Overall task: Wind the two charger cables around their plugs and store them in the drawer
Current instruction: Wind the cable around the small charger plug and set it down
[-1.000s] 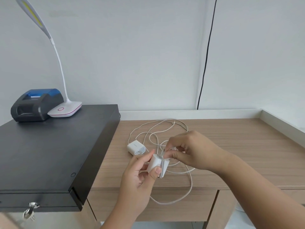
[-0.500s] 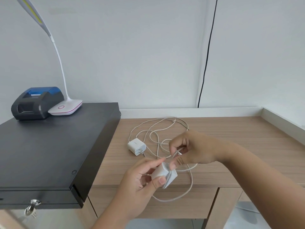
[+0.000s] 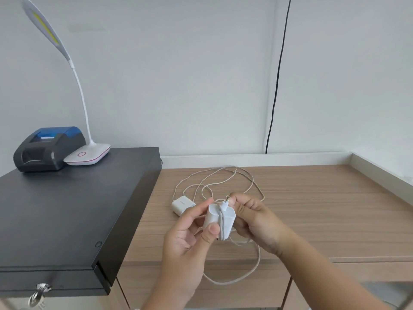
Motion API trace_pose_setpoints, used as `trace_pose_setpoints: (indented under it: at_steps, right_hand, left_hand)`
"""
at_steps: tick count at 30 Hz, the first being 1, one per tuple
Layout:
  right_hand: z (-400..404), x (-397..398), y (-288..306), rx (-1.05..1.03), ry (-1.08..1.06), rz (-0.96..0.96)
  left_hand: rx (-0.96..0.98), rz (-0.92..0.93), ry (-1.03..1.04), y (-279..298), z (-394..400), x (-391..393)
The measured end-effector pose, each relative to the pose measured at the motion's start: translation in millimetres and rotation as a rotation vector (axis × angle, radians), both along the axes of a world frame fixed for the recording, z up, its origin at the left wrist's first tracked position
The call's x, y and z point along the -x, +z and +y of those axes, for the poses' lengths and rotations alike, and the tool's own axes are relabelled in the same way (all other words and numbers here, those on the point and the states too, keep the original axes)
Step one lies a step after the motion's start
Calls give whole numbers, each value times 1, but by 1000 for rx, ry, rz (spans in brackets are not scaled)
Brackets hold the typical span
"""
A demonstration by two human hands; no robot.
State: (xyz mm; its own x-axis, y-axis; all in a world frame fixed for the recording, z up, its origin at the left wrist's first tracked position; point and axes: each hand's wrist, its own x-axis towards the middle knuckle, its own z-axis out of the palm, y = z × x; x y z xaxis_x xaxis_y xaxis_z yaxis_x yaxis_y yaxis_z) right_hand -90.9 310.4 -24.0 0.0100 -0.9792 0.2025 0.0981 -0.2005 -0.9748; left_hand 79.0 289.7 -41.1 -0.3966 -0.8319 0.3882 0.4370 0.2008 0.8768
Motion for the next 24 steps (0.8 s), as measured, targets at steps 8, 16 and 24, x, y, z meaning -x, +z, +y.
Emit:
trace_pose_setpoints:
  at_steps: [8,16,24]
  right_hand:
    - [3,-30,-26,140,-278,108]
    - [12,-31,-27,269,-480,823]
    - [15,-38,-14,344,-315,1037]
  left_hand:
    - [-278,257,33,10,-5,17]
    - [-351,355,28,17,-20,15]
    - [-313,308,246,21,-45,9]
